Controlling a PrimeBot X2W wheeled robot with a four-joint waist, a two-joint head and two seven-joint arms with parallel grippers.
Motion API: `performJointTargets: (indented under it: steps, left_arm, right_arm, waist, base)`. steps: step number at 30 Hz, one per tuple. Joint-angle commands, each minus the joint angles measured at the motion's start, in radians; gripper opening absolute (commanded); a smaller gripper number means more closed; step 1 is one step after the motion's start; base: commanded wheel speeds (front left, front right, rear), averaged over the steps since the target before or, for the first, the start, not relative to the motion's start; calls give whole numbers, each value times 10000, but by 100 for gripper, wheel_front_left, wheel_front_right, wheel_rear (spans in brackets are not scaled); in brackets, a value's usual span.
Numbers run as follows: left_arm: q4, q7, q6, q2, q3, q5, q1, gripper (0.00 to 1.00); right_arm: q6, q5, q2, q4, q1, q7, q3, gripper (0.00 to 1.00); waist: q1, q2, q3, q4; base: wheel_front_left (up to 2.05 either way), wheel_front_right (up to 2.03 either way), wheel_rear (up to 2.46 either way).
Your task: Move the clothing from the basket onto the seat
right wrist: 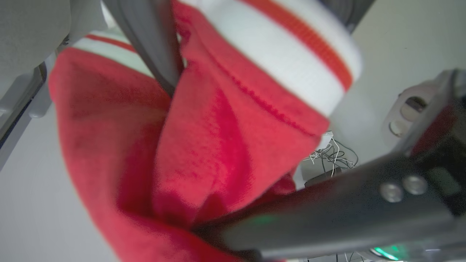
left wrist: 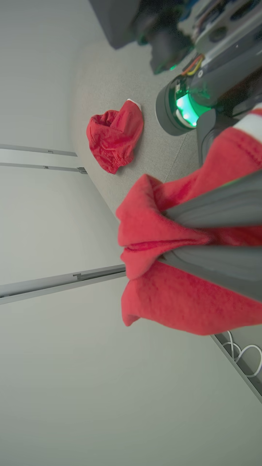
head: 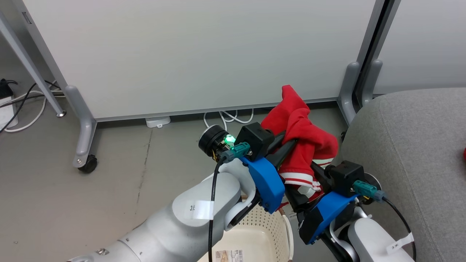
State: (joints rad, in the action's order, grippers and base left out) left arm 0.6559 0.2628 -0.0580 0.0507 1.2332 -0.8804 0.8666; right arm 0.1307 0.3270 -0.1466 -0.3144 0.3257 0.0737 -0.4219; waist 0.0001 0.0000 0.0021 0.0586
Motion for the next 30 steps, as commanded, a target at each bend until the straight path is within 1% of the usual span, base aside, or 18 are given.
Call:
performJointTargets:
  steps: [1,3,4,5,6,7,17,30]
  left_arm:
    - [40,29,7,-5,-15,-47,-105,0]
    - [57,29,17,-5,-11,-55,-99,0]
    - [65,29,18,-5,-9,-60,-91,0]
    - [70,29,16,-5,-7,-58,-81,0]
    - [73,29,12,-5,-5,-68,-72,0]
    - [80,29,8,-5,-1,-76,-64,0]
    - [211,29,10,-5,-28,-131,0,0]
    - [291,29,-6,-4,-98,-137,-84,0]
  right_arm:
    - [1,47,-24,-90,188,60,-67,100]
    - [1,129,-3,-157,240,67,-146,100]
    - [1,168,6,-191,277,71,-166,85]
    - [1,188,10,-227,310,84,-171,38]
    - [1,217,17,-260,323,104,-173,3]
    - [1,243,27,-296,325,119,-173,0]
    - [1,299,39,-545,330,228,-36,0]
    - [1,242,74,-550,218,249,82,0]
  waist:
    - [-1,0,-12,2]
    - [-1,0,-21,4]
    - [-1,0,-21,5]
    - [-1,0,-21,7]
    - [-1,0,-20,9]
    - [-1,0,-18,12]
    - [-1,0,11,-34]
    - [-1,0,94,-131]
  base:
    - [0,0,0]
    - [0,0,0]
    - [0,0,0]
    - [0,0,0]
    - [0,0,0]
    - [0,0,0]
    - [0,0,0]
    - [0,0,0]
